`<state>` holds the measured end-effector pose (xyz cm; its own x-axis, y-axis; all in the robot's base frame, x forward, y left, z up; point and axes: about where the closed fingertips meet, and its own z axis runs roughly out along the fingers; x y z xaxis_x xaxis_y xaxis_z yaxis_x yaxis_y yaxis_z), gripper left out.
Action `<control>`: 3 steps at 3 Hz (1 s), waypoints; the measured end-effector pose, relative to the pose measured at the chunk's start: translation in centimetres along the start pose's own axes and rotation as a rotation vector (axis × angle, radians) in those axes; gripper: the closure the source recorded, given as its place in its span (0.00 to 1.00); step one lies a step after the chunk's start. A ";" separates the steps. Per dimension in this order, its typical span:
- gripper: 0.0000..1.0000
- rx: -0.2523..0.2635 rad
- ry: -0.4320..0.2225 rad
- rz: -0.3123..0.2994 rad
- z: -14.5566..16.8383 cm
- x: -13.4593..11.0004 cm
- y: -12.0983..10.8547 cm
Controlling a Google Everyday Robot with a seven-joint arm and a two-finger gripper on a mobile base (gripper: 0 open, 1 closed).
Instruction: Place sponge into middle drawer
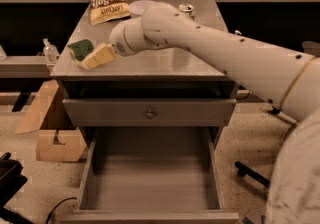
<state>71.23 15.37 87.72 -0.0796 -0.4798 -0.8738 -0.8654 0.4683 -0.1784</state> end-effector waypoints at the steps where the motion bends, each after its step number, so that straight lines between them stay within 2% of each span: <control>1: 0.00 0.025 -0.003 0.050 3.1 -0.1 -0.1; 3: 0.00 0.066 -0.014 0.166 8.5 2.2 -0.2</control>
Offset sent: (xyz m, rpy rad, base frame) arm 0.0453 0.0597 -0.0616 0.1209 0.0993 -0.1478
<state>75.42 20.52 82.02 -0.2110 -0.3814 -0.9000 -0.8067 0.5879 -0.0600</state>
